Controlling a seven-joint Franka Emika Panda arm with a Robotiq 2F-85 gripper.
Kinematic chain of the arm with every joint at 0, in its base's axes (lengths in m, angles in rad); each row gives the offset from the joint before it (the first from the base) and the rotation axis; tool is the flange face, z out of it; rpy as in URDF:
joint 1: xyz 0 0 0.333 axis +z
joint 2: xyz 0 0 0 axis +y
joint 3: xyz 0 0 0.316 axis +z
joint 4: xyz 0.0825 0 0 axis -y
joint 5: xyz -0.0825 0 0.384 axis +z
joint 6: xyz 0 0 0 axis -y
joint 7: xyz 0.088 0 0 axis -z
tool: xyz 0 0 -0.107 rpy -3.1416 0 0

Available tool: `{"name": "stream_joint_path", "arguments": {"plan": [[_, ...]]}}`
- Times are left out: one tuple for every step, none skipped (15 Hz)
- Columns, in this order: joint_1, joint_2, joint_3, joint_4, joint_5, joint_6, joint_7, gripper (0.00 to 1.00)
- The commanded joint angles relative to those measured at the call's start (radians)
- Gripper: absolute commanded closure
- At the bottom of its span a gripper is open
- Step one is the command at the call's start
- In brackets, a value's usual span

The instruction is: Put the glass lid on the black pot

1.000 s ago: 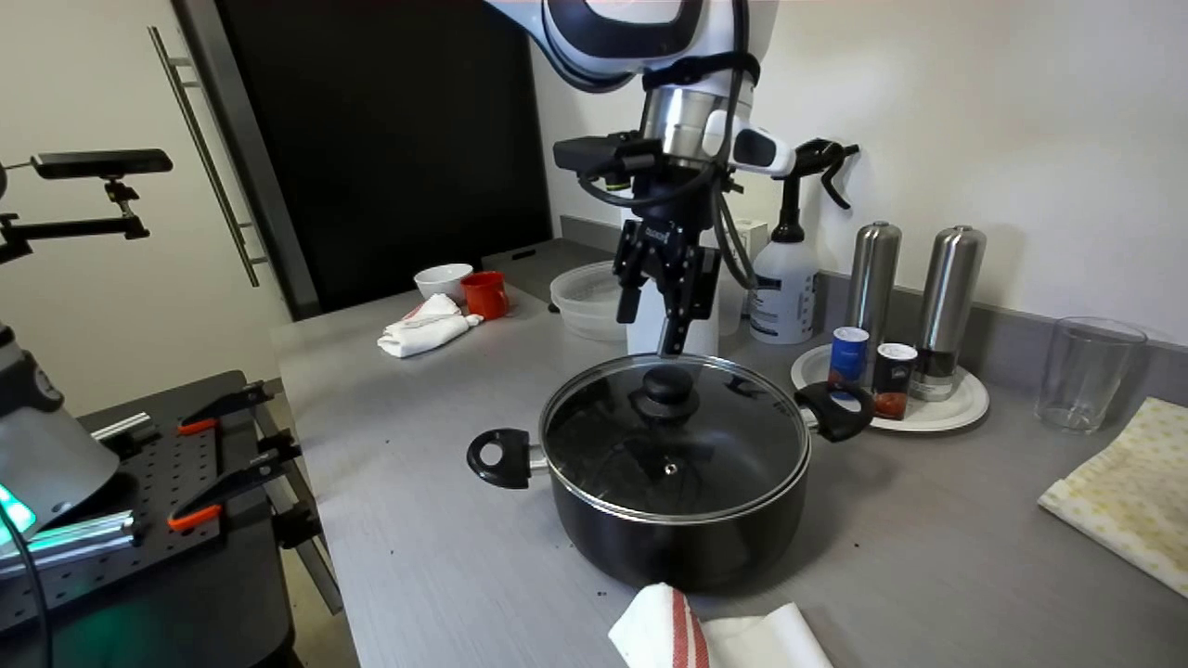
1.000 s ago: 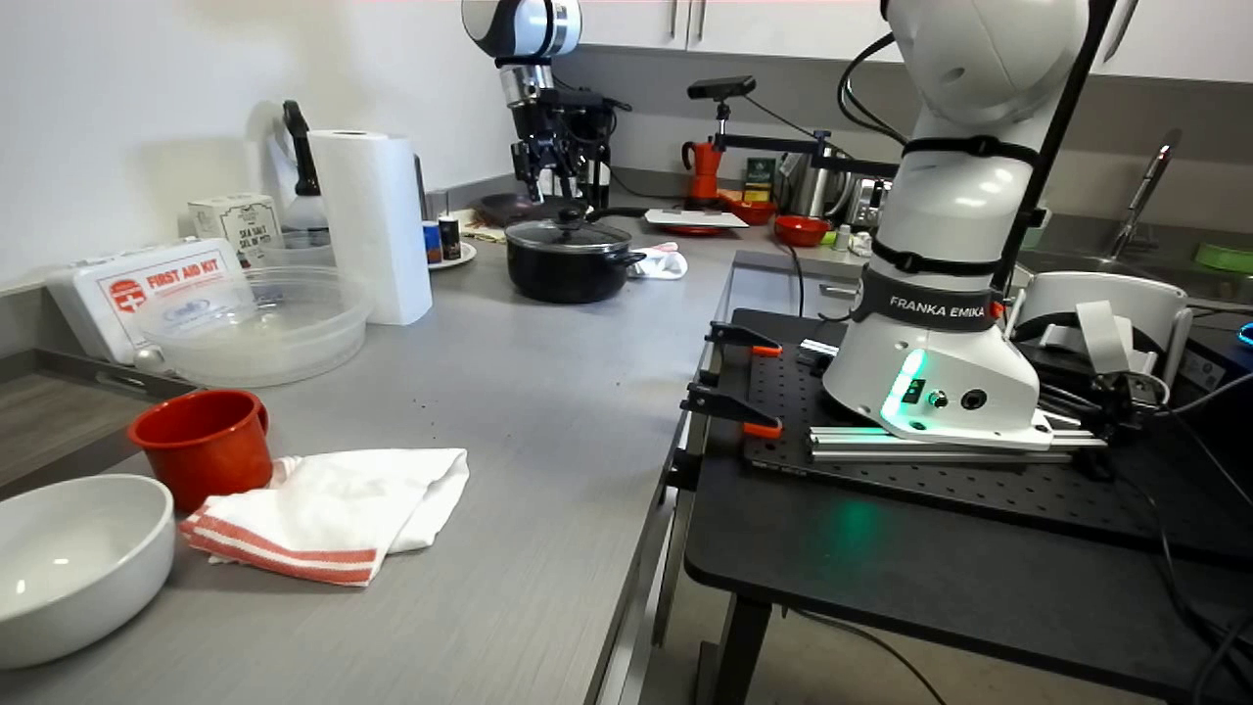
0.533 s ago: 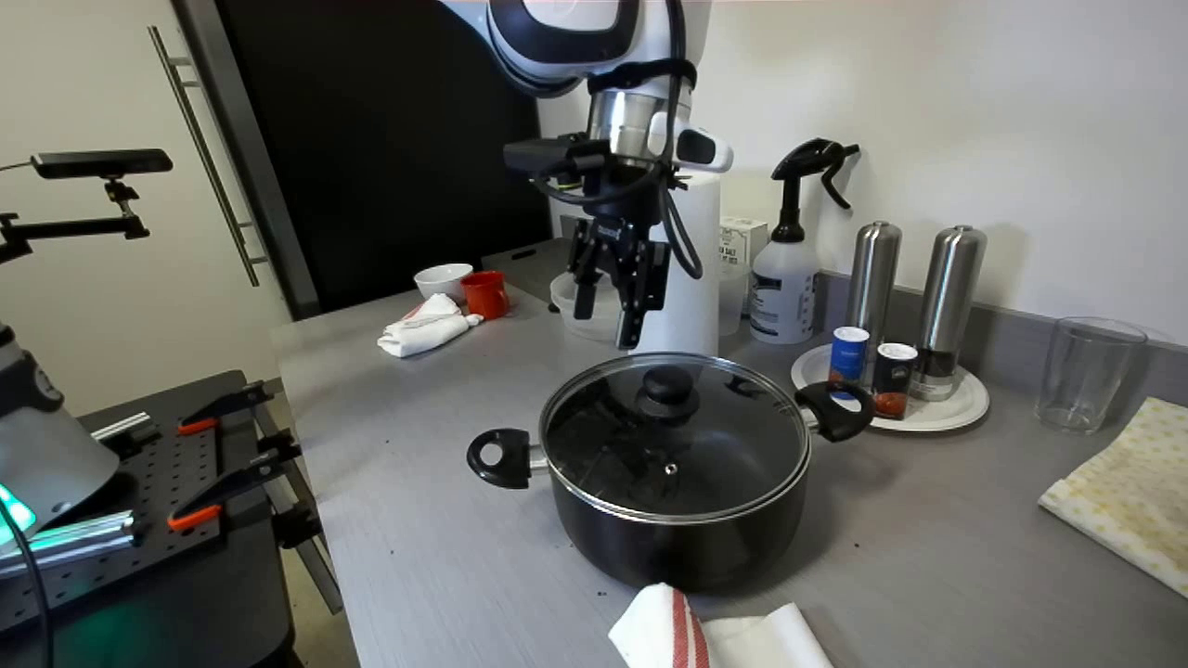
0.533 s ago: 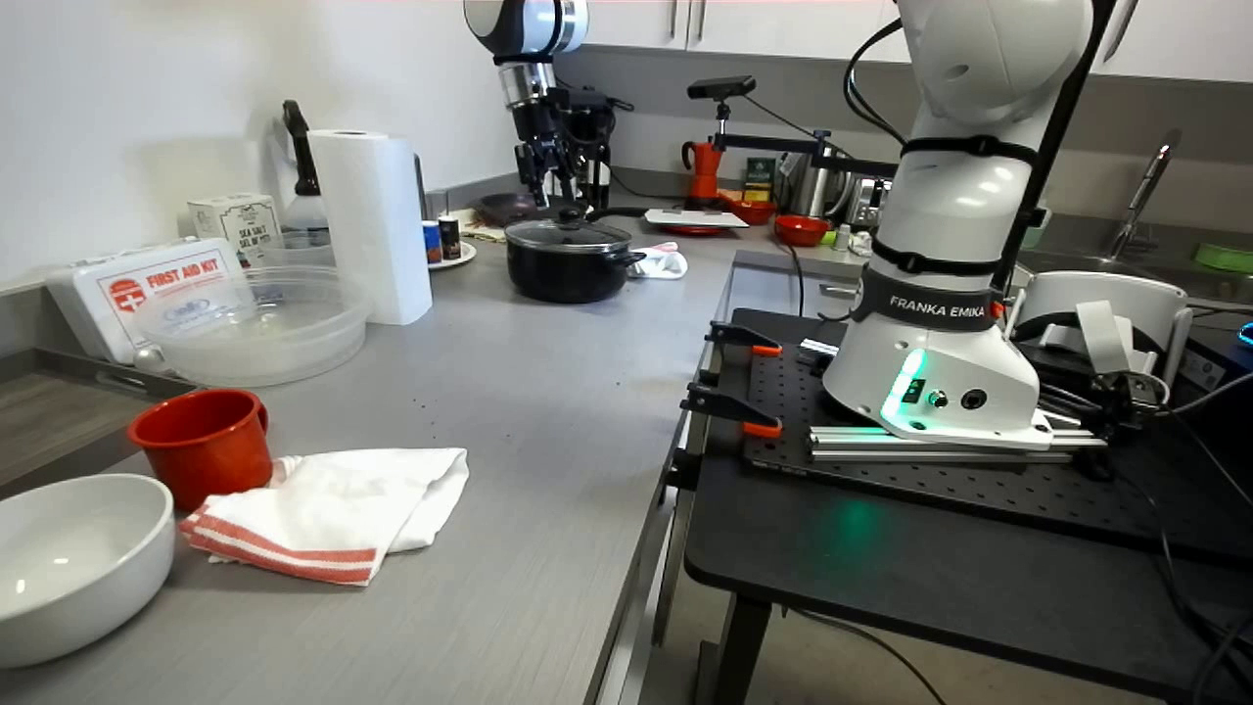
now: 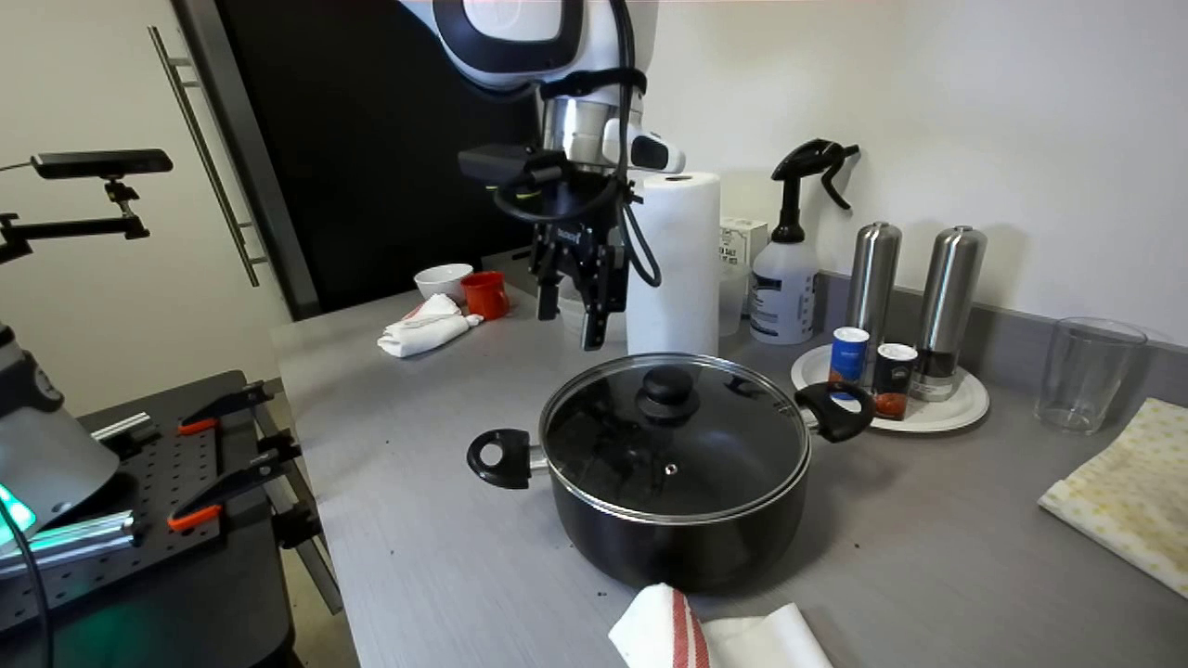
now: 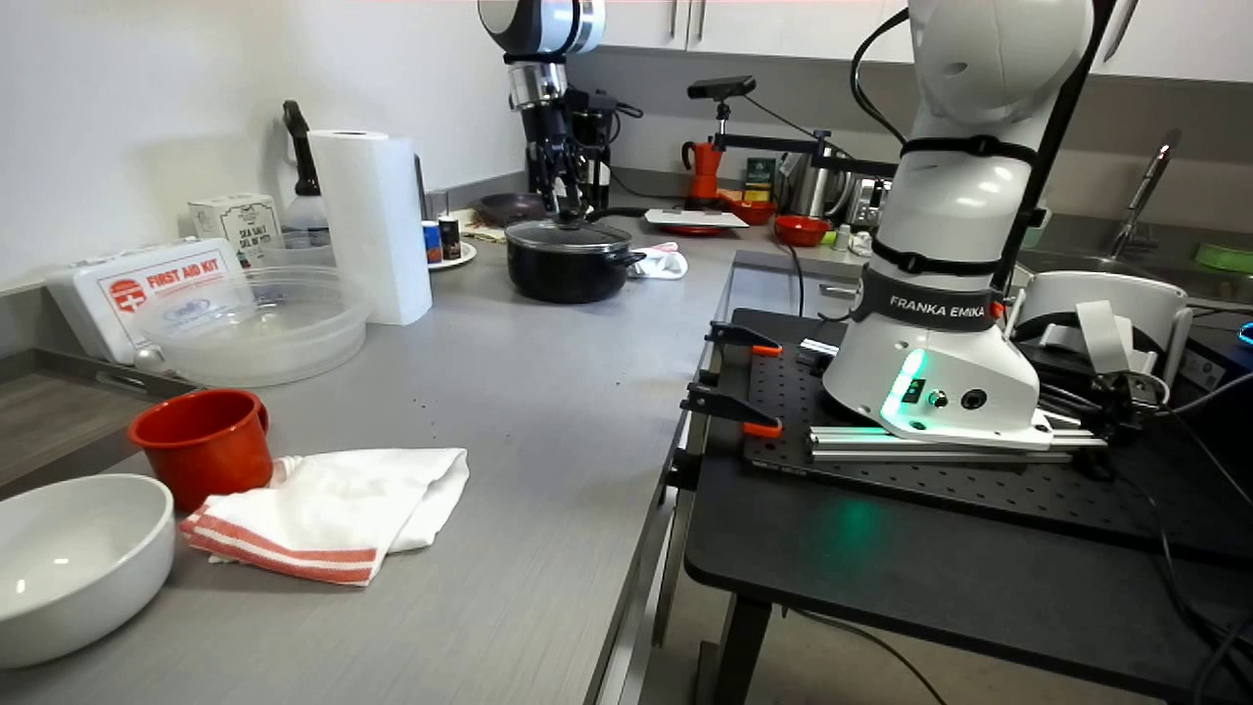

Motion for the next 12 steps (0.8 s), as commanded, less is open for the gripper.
{"name": "stream_joint_path", "arguments": {"plan": [[-0.002,-0.049,0.007,-0.069,0.014,0.042,-0.052,0.0],[-0.003,-0.047,0.006,-0.069,0.017,0.041,-0.054,0.0],[-0.003,-0.044,0.005,-0.067,0.019,0.039,-0.053,0.0],[-0.005,-0.04,0.004,-0.063,0.025,0.035,-0.05,0.0],[-0.007,-0.035,0.005,-0.057,0.031,0.031,-0.051,0.0],[-0.01,-0.028,0.005,-0.051,0.038,0.03,-0.053,0.0],[-0.014,-0.024,0.007,-0.046,0.047,0.03,-0.059,0.0],[-0.019,-0.02,0.007,-0.04,0.053,0.035,-0.066,0.0],[-0.025,-0.019,0.007,-0.033,0.063,0.034,-0.073,0.0],[-0.029,-0.017,0.006,-0.028,0.07,0.036,-0.075,0.0],[-0.035,-0.01,0.005,-0.016,0.079,0.031,-0.079,0.0],[-0.04,-0.005,0.003,-0.008,0.085,0.029,-0.079,0.0]]}}
